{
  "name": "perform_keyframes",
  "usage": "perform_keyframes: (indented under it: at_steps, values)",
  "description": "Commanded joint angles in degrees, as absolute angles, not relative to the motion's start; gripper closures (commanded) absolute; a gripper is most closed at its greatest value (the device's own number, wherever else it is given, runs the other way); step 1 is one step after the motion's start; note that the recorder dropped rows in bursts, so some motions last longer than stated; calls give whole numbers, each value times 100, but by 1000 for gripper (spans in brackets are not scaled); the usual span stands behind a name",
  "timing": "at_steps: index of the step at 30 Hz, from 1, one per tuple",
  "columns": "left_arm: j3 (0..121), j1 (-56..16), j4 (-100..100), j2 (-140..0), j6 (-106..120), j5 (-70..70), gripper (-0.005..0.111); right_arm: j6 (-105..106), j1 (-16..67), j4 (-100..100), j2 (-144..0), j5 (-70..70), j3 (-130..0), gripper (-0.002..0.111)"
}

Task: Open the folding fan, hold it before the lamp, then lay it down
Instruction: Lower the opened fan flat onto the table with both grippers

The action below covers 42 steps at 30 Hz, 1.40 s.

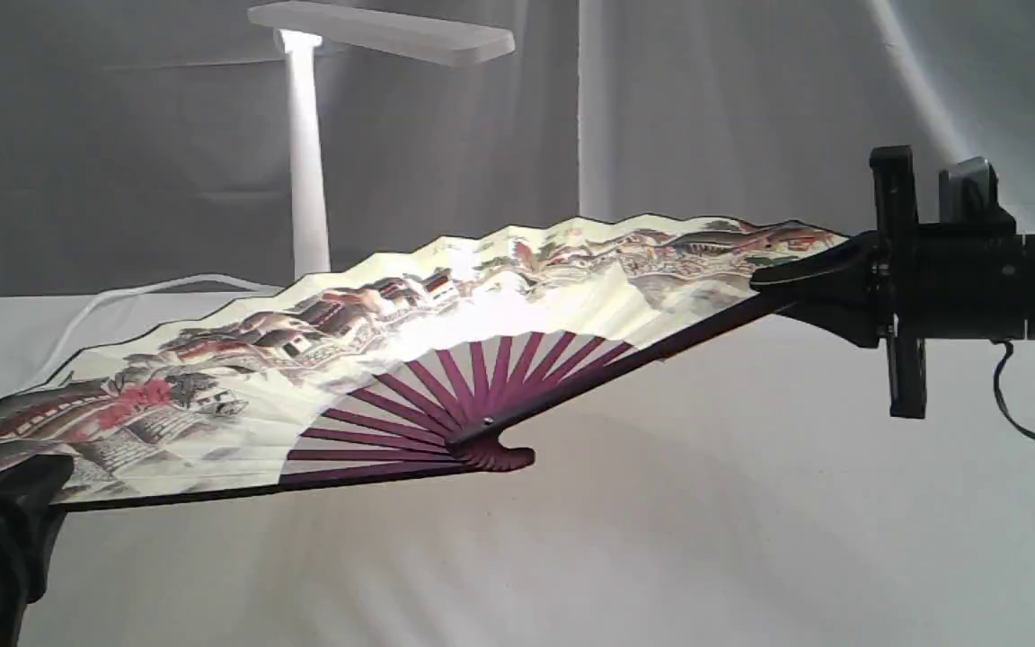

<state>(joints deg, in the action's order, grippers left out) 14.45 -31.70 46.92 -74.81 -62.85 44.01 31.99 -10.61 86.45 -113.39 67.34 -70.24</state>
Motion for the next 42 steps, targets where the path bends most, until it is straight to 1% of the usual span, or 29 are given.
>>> perform_keyframes:
  at_steps: [1, 10, 15, 23, 35, 38, 42]
  values:
    - [1435, -3061, 4922, -7646, -6315, 4747, 107, 3398, -1256, 8617, -11383, 6123, -7003, 108]
    - [2046, -3061, 4843, -8238, -6340, 4001, 107, 3380, -1729, 8135, -11444, 6095, -7003, 108]
    - [2390, -3061, 4546, -8650, -6338, 3932, 107, 3380, -1913, 7990, -11444, 6054, -7003, 108]
    - [2757, -3061, 4176, -9196, -6737, 3405, 107, 3357, -1938, 7853, -11444, 5840, -7003, 108]
    - [2768, -3061, 4136, -9590, -6904, 3450, 107, 3188, -1938, 7407, -11444, 5524, -7003, 108]
    - [2768, -3061, 4136, -9708, -6967, 3479, 103, 3188, -1938, 7407, -11444, 5492, -7003, 108]
    - [2807, -3061, 4136, -9834, -7064, 3479, 94, 3188, -1938, 7397, -11444, 5463, -7003, 108]
